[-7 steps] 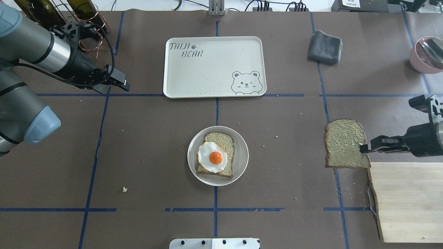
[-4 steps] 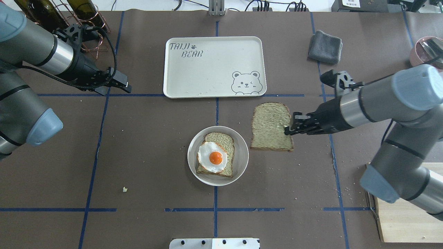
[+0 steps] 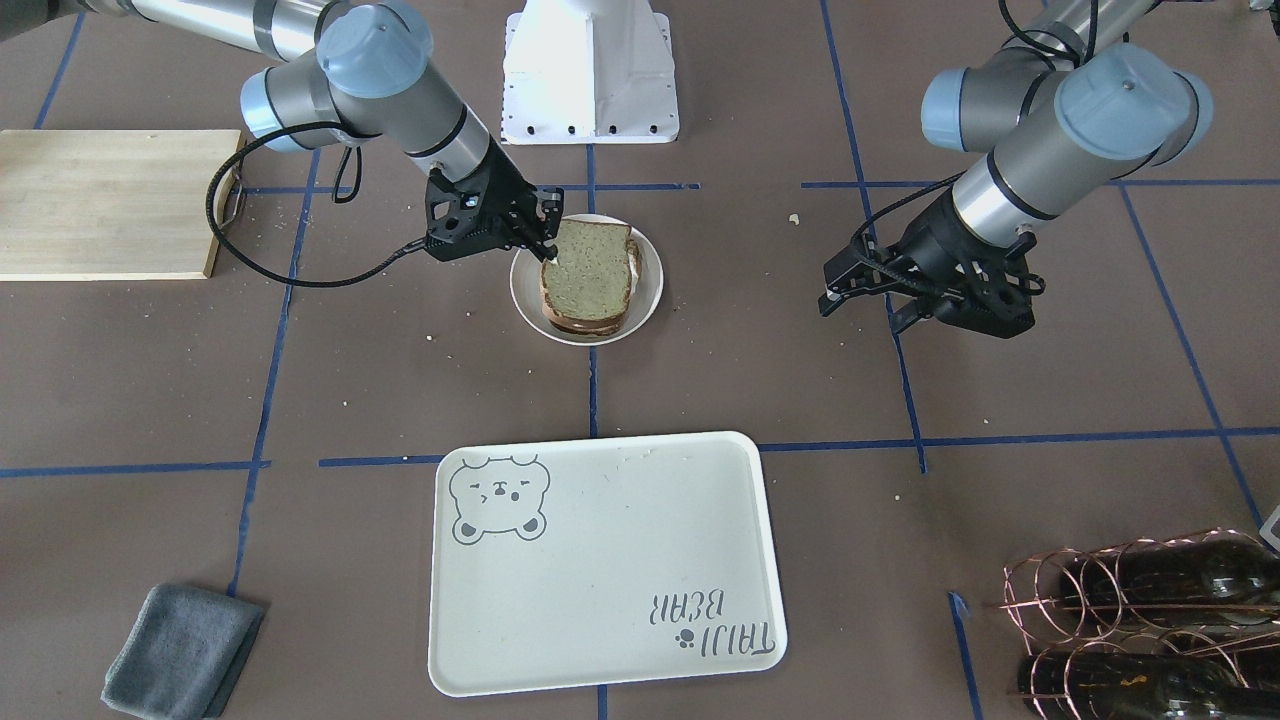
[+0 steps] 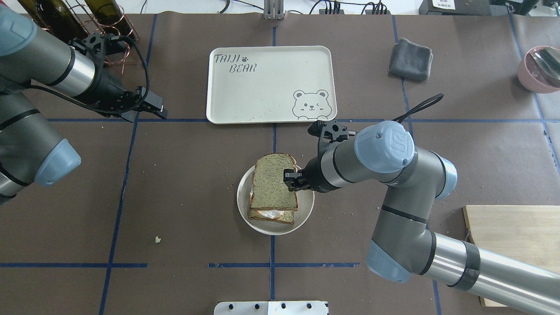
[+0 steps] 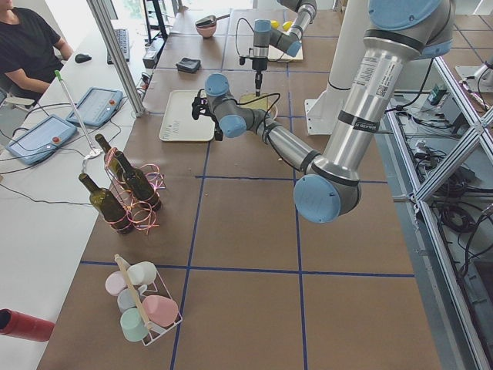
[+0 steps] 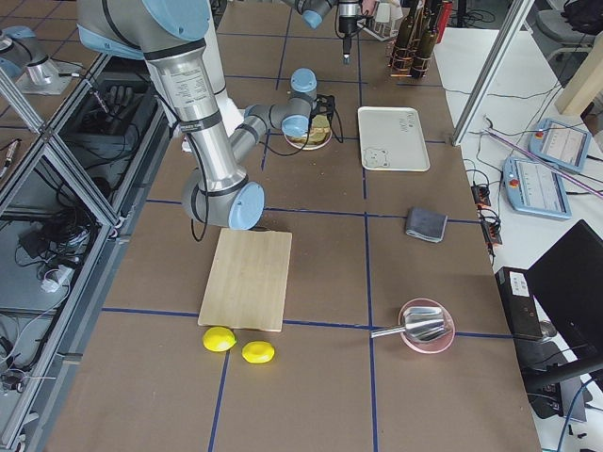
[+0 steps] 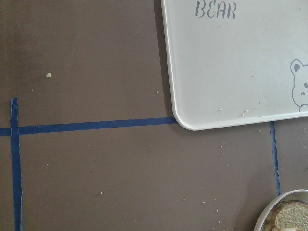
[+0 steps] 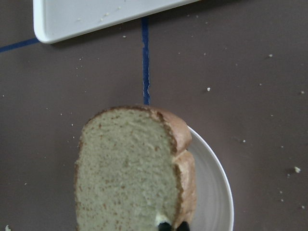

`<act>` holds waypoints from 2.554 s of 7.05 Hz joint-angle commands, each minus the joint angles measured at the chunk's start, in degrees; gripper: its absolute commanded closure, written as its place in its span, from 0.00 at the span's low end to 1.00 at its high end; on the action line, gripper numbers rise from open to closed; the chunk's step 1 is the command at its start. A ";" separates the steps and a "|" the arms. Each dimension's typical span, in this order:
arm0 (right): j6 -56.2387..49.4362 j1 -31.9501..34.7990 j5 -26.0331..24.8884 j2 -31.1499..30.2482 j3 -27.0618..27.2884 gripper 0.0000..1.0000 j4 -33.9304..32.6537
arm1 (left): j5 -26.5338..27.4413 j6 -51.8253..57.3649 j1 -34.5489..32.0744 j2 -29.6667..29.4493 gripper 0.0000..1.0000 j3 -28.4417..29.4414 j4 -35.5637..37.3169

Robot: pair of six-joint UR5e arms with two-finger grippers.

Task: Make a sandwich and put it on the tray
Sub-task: 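Lower the bread slice onto the fried egg on the plate, then open and withdraw the right gripper while the left gripper reaches the plate rim, then grasp the rim of the white plate with the left gripper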

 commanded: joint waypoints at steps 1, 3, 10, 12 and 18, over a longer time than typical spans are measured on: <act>-0.07 -1.42 -0.55 0.91 -2.36 1.00 0.20 | 0.00 -0.01 0.02 0.01 0.00 -0.02 0.00; -0.07 -1.69 -1.08 0.91 -2.72 0.01 0.20 | 0.00 -0.01 0.11 -0.08 0.00 0.24 0.00; -16.59 17.80 11.49 -0.58 5.62 0.00 -21.97 | 15.26 -17.12 18.35 -5.70 0.11 -0.03 0.26; -30.42 21.59 11.58 -2.24 6.24 0.00 -27.74 | 20.81 -18.02 25.22 -5.88 0.23 1.55 0.53; -32.76 23.10 11.58 -4.80 6.86 0.00 -26.96 | 21.18 -19.52 27.80 -8.78 0.76 5.52 0.18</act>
